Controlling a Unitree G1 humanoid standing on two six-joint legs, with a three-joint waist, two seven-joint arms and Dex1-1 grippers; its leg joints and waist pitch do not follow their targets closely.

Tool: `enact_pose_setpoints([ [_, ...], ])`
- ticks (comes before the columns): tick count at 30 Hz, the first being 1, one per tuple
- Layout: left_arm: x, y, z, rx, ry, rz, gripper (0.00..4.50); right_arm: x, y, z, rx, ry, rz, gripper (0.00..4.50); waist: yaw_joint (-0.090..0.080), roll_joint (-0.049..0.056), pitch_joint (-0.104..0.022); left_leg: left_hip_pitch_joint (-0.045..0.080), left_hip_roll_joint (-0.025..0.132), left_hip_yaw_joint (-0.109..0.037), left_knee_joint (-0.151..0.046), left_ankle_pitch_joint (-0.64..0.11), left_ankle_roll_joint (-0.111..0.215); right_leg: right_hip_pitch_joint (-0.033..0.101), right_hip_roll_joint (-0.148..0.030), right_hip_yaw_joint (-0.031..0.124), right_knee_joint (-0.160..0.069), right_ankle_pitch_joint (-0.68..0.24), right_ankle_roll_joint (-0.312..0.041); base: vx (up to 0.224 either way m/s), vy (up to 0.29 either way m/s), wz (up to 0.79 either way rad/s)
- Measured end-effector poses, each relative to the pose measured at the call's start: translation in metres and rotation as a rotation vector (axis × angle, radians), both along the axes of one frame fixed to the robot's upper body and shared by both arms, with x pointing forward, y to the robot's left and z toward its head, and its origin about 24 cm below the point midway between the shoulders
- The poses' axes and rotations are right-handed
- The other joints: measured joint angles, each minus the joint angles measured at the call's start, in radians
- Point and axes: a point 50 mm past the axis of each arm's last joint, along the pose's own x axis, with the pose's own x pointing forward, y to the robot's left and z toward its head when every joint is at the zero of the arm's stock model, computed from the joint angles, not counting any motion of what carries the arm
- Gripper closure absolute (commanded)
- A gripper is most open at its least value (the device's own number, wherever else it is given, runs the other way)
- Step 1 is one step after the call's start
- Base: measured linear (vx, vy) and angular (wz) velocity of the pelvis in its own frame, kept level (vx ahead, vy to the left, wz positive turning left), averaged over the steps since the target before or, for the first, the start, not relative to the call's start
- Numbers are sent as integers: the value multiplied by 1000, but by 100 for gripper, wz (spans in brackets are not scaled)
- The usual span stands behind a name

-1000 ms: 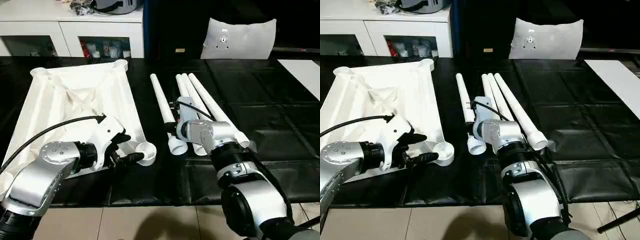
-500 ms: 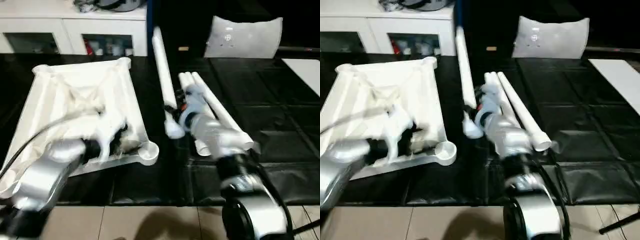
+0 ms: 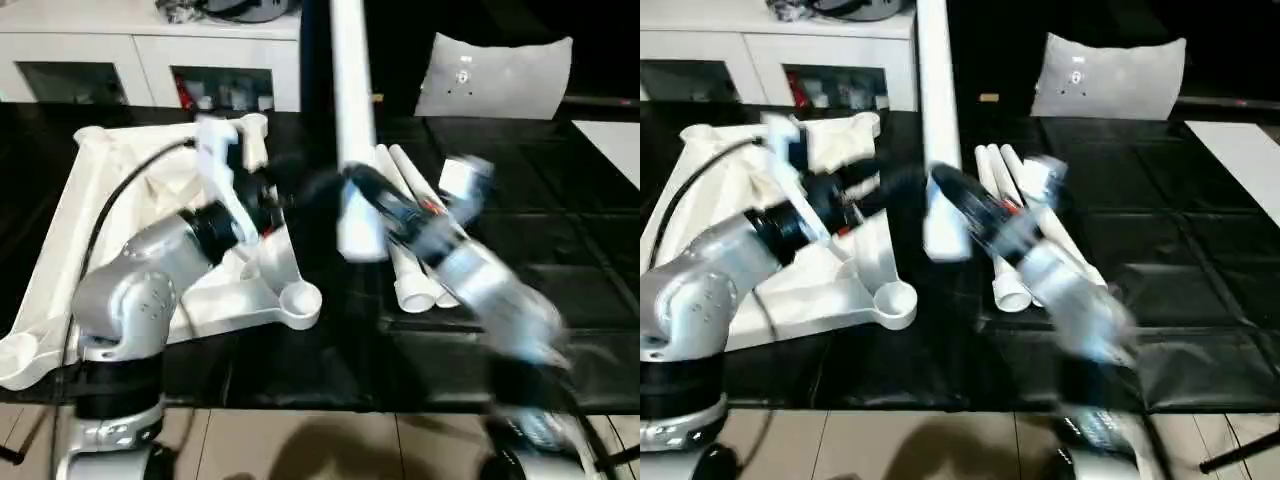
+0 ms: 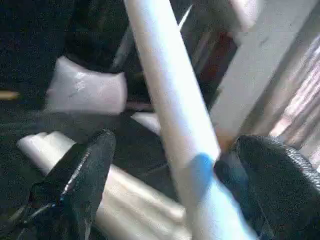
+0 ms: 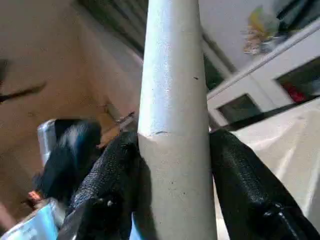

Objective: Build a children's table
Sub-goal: Pick table leg

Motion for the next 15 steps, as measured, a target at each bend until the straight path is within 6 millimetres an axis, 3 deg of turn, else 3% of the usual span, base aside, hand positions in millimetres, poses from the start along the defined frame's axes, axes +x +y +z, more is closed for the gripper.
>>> enact_pose_setpoints([
  [6,-3,-15,19,-165,7,-104,0,-12,-3,5,42,-51,80,266,3,-1,0,0,0,0,0,0,0,0,0,-1,0,0,0,0,0,0],
  [15,-9,-23,20,-126,-7,-158,0,-19,-5,8,9,-85,145,266,5,-1,0,-2,0,0,0,0,0,0,0,-1,-2,0,1,0,0,0],
])
